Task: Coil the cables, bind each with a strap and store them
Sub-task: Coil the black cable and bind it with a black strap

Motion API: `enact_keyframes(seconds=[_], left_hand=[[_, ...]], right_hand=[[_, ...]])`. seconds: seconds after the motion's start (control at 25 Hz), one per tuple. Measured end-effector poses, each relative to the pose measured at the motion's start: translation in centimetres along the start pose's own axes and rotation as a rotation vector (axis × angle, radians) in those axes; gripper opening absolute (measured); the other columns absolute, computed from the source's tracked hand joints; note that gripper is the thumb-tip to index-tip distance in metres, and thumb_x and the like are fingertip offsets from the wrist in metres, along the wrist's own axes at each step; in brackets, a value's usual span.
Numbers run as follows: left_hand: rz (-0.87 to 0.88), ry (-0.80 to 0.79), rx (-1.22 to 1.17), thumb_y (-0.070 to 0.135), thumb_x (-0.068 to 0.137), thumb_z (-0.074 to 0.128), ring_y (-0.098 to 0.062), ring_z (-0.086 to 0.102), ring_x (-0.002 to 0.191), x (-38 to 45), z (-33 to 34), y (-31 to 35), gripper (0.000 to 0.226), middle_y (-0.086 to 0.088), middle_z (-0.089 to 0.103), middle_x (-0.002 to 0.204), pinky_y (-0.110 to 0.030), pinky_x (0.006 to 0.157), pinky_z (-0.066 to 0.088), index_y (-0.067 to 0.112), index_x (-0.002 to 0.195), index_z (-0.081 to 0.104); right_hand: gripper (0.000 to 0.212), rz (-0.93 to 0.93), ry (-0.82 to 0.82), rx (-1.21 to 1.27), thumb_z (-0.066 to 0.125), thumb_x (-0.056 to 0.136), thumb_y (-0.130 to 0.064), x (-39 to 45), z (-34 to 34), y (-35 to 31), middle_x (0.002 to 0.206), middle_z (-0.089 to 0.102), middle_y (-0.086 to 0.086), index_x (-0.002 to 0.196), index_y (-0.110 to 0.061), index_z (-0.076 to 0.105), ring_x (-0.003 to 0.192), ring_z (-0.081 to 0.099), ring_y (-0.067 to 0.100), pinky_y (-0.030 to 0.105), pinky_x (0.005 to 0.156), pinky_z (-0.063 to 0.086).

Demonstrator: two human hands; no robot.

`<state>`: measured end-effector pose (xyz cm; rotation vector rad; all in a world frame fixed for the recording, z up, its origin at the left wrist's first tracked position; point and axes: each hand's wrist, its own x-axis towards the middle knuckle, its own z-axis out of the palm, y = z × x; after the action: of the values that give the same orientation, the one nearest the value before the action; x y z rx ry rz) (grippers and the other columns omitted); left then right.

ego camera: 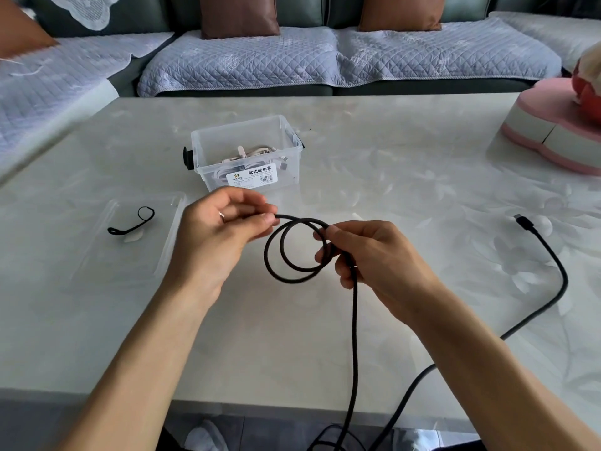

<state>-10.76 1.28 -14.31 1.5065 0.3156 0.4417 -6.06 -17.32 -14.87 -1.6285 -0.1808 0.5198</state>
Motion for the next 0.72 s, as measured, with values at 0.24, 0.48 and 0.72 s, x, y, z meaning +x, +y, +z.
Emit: enact_keyframes(seconds=[0.24,0.48,0.72], left_hand=[[0.019,0.082,-0.036,-0.014,0.087,0.059,-0.018,0.073,0.077,0.0,0.6,-0.3,0.026,-0.005,0.075,0.081,-0.025,0.076,0.058,0.010,0.082,0.067],[-0.043,-0.066,0.611,-0.006,0.084,0.060,-0.011,0.067,0.074,1.0,-0.9,-2.3,0.032,0.005,0.072,0.084,-0.016,0.071,0.049,0.025,0.084,0.068],[0.142,-0.255,0.978,0.018,0.085,0.073,-0.004,0.057,0.075,0.1,-0.3,-2.6,0.015,0.011,0.062,0.083,-0.018,0.069,0.043,0.032,0.090,0.076]], right_hand=[[0.017,0.001,0.105,-0.211,0.057,0.093,-0.021,0.2,-0.5,0.0,0.078,0.073,0.003,0.091,-0.016,0.073,0.044,0.045,0.010,0.023,0.050,0.038],[0.020,-0.088,0.124,-0.619,0.059,0.091,-0.017,0.5,-0.5,0.9,0.089,0.068,-0.011,0.102,-0.024,0.074,0.063,0.058,0.001,0.006,0.047,0.040],[0.016,-0.180,0.174,-0.553,0.059,0.089,-0.016,0.8,-0.1,1.0,0.084,0.069,-0.004,0.090,-0.024,0.073,0.051,0.051,0.009,0.015,0.046,0.037]])
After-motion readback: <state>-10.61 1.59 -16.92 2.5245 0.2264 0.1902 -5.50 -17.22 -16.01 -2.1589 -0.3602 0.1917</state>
